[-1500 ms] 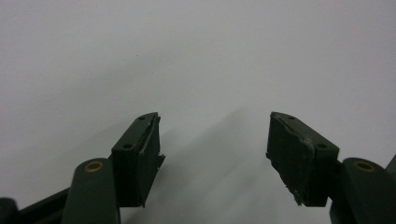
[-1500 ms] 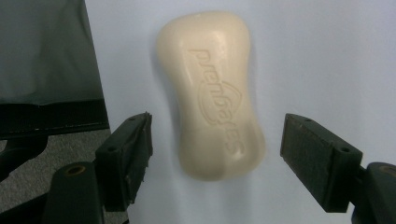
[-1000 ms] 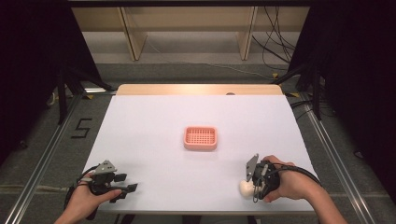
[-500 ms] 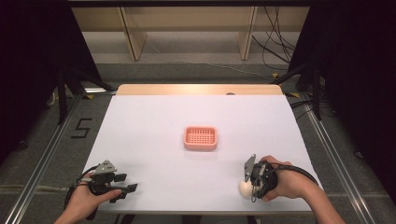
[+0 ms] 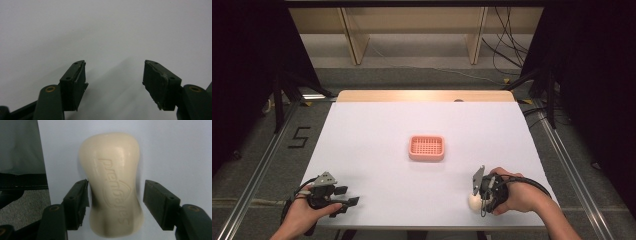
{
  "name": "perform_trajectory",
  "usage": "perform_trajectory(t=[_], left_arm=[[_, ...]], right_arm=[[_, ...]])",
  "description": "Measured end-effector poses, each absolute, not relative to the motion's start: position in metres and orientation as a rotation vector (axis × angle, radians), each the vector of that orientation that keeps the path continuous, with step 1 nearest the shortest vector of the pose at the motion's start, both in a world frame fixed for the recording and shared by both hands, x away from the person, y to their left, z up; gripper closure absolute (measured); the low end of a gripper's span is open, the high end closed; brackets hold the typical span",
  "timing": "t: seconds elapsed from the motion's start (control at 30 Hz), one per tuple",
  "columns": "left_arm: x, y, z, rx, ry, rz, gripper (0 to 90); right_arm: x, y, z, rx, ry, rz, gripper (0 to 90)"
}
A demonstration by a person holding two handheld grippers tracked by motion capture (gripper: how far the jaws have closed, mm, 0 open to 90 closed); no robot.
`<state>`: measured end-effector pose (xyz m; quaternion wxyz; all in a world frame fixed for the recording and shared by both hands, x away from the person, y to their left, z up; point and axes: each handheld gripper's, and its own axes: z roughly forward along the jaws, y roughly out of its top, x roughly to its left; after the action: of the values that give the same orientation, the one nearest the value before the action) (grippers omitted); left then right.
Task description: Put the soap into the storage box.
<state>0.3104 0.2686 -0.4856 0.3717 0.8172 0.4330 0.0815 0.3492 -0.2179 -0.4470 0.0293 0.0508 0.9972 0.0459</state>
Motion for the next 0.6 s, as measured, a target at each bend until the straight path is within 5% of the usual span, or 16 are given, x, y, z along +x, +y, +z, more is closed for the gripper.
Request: perform_trajectory(t=[0.6], left_arm=[[0.3102,0.2687,-0.4856,2.097,1.110,0.208,34.4]], right_arm=[[0.3520,-0.2158,-0.4524,0.145,3.109,0.125,43.9]])
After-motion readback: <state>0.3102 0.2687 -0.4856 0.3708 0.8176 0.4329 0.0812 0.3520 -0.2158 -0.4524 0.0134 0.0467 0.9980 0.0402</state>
